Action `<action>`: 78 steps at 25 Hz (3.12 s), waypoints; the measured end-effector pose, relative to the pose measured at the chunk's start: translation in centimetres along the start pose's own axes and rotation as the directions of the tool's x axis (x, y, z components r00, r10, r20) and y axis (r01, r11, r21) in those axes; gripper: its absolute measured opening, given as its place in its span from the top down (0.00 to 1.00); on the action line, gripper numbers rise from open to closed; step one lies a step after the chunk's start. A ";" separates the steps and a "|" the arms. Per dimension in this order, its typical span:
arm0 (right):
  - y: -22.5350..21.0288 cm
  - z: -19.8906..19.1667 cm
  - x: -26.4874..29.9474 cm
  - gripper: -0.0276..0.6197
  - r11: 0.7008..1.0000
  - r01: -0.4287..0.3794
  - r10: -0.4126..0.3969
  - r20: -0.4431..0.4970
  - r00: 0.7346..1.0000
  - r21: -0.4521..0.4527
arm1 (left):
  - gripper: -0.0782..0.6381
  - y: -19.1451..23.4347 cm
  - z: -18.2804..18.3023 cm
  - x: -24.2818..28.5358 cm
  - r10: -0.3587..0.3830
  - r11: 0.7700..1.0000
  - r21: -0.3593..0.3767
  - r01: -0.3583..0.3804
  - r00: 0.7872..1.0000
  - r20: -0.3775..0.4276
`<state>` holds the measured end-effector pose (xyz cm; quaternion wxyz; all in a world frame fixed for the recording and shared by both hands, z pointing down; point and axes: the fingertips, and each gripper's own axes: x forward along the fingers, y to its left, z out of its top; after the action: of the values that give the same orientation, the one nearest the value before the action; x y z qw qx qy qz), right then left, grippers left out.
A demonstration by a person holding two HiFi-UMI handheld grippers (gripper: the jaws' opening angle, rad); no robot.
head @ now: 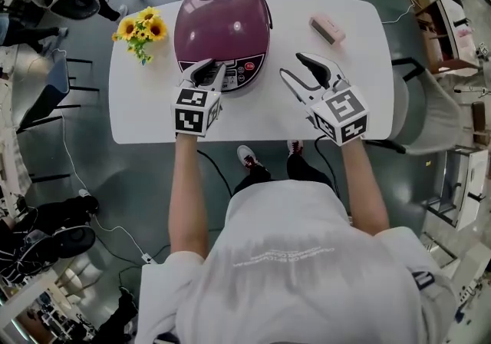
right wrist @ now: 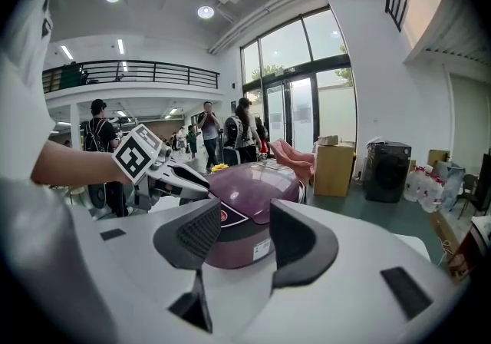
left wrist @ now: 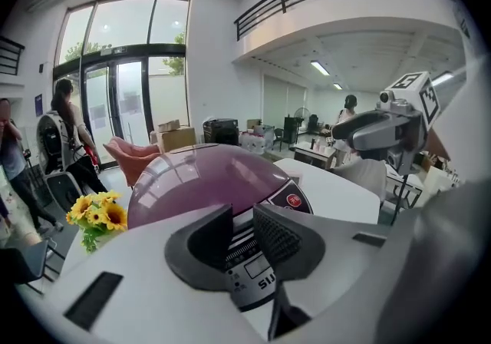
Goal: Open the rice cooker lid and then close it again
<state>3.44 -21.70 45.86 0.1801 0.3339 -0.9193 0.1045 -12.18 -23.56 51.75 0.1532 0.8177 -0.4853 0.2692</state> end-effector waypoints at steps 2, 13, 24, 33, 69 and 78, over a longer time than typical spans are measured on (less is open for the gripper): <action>-0.1 0.0 0.0 0.63 1.000 -0.001 0.001 -0.001 1.000 -0.003 | 0.76 0.1 0.0 0.0 0.009 1.000 -0.003 -0.009 1.000 0.004; -0.6 -0.1 -0.2 0.63 1.000 -0.006 0.006 -0.006 1.000 -0.009 | 0.76 0.3 -0.2 0.3 0.026 1.000 -0.015 -0.027 1.000 -0.008; -1.1 1.5 -0.2 0.63 0.999 0.000 0.001 0.011 1.000 -0.033 | 0.76 0.6 0.3 -0.1 0.128 0.992 0.000 -0.129 0.987 0.097; -0.9 3.4 -0.7 0.63 0.997 0.007 -0.002 0.059 0.998 -0.076 | 0.85 -0.5 -1.2 0.2 0.056 0.998 0.035 -0.057 0.998 0.032; -2.0 16.9 -2.6 0.63 0.966 0.113 -0.034 0.320 0.947 -0.232 | 0.74 6.7 12.6 -16.2 0.217 0.969 -0.003 -0.246 0.846 0.487; -0.5 16.9 -2.1 0.64 0.972 0.139 -0.074 0.320 0.944 -0.188 | 0.74 8.2 11.5 -16.6 0.159 0.979 0.040 -0.200 0.870 0.467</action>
<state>0.81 -26.19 29.61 0.0723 0.3750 -0.9225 -0.0560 -22.42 -21.61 32.65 -0.0276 0.8154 -0.5693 0.1011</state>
